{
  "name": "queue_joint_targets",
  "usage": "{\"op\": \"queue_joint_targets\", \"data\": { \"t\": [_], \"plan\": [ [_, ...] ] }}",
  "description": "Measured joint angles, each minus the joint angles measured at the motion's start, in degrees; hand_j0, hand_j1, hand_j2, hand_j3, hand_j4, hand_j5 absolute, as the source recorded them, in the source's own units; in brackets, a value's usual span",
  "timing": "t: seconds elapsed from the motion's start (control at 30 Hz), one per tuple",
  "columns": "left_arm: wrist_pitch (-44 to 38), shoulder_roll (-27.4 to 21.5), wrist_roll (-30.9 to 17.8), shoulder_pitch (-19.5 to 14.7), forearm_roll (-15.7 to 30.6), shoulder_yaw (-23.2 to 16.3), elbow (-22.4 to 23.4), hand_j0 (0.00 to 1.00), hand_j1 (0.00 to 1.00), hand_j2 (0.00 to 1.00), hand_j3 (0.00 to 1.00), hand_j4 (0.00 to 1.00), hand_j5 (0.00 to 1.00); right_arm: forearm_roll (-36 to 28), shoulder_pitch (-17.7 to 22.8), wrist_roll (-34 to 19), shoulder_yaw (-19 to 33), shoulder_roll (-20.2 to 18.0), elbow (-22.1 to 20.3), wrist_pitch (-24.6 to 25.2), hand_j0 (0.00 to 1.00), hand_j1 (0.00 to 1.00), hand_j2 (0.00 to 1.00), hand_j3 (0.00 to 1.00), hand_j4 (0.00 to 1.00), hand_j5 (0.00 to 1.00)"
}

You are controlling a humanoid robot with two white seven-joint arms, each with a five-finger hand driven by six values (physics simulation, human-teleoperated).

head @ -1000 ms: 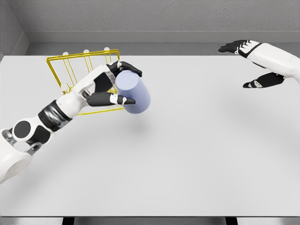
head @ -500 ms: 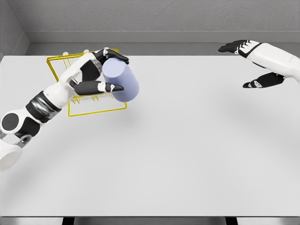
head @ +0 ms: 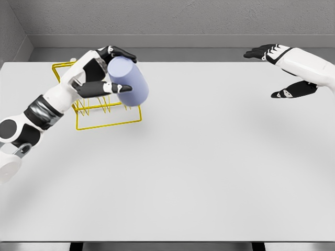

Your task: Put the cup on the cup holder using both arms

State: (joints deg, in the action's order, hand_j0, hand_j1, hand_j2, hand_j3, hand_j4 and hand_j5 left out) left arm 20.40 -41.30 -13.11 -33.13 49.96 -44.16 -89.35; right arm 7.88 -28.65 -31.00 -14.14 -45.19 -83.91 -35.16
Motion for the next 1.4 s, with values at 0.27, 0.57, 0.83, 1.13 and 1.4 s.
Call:
{"op": "queue_joint_targets", "data": {
  "t": [0.27, 0.57, 0.83, 1.13, 1.4],
  "plan": [
    [-0.08, 0.04, 0.00, -0.53, 0.16, 0.00, 1.52, 0.57, 0.57, 0.57, 0.57, 0.57, 0.57, 0.00, 0.00, -0.04, -0.02, 0.02, -0.04, 0.00, 1.00, 1.00, 1.00, 1.00, 1.00, 1.00],
    [-0.09, 0.07, 0.00, -1.49, 0.55, 0.00, 3.71, 0.57, 0.57, 0.57, 0.57, 0.57, 0.57, 0.00, 0.00, -0.06, 0.04, -0.20, 0.10, 0.00, 1.00, 1.00, 1.00, 1.00, 1.00, 1.00],
    [-0.15, 0.40, 0.01, -2.02, 0.93, 0.00, 5.49, 0.57, 0.57, 0.57, 0.57, 0.57, 0.57, 0.01, 0.00, -0.06, 0.04, -0.19, 0.09, 0.00, 1.00, 1.00, 1.00, 1.00, 1.00, 1.00],
    [-0.18, 0.65, 0.01, -2.11, 0.97, -0.01, 6.34, 0.57, 0.57, 0.57, 0.57, 0.57, 0.57, 0.00, 0.00, -0.06, 0.02, -0.19, 0.07, 0.00, 1.00, 1.00, 1.00, 1.00, 1.00, 1.00],
    [-0.25, 0.80, 0.01, -2.29, 0.96, 0.00, 6.64, 0.57, 0.57, 0.57, 0.57, 0.57, 0.57, 0.00, 0.00, -0.06, 0.02, -0.19, 0.00, 0.00, 1.00, 1.00, 1.00, 1.00, 1.00, 1.00]
  ]
}}
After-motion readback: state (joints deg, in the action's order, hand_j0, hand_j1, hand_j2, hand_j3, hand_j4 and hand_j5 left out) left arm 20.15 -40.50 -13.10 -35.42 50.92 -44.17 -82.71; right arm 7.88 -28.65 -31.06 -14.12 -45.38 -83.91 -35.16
